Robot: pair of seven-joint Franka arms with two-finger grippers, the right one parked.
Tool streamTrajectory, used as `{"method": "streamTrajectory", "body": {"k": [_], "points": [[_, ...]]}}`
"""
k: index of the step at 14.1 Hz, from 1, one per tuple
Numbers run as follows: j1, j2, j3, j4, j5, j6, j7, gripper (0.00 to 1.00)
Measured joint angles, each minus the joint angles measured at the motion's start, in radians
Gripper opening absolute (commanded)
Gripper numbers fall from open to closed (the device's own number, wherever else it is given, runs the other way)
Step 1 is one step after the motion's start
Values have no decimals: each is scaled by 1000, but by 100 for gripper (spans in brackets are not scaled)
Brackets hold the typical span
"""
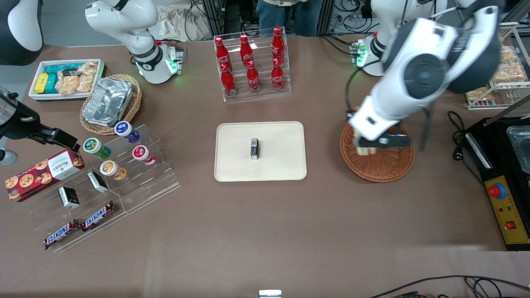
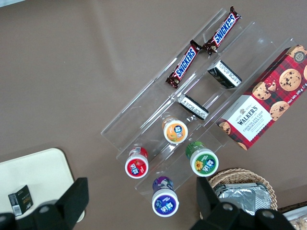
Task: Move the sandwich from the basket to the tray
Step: 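Carry the sandwich with the left gripper toward the white tray, then lower the sandwich onto the tray beside the black box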
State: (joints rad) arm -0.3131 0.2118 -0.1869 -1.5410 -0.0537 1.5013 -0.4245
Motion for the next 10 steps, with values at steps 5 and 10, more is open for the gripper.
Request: {"method": "streamTrajectory", "body": {"k": [5,10], "points": [[-56,90,-45,-14,-63,165,-18,0],[-116,153,-47,-181,-75,456,-23,0]]}}
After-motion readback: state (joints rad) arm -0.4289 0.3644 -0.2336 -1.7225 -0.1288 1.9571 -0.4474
